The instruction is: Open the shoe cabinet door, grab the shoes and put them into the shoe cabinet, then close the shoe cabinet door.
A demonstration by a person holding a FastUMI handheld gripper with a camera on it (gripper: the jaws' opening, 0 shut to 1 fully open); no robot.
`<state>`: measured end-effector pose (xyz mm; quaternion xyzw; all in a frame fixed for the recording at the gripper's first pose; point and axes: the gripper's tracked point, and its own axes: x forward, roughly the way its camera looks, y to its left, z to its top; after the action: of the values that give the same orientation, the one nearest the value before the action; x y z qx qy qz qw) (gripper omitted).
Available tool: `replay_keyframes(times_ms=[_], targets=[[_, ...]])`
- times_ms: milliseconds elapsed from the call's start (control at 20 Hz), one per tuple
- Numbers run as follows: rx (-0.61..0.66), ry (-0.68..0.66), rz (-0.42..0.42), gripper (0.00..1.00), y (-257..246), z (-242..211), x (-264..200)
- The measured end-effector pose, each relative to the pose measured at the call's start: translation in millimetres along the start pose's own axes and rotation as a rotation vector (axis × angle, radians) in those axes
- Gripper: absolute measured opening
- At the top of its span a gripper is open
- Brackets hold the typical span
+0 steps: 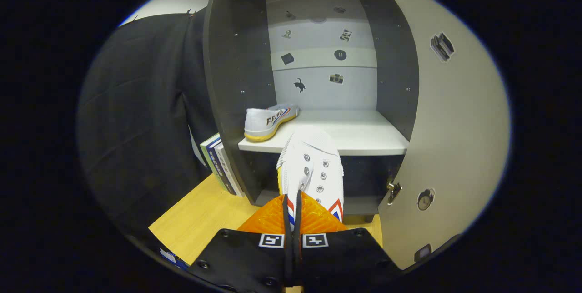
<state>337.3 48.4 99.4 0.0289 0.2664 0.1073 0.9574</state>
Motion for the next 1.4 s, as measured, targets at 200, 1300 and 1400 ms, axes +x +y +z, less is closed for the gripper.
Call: replay_keyframes(times_ms=[200, 1300, 1400], targets=[[0.013, -0.066, -0.022, 0.01, -8, 50, 20], [-0.005, -0.045, -0.168, 0.01, -32, 150, 199], [-0.008, -0.024, -0.179, 0.01, -34, 142, 209]])
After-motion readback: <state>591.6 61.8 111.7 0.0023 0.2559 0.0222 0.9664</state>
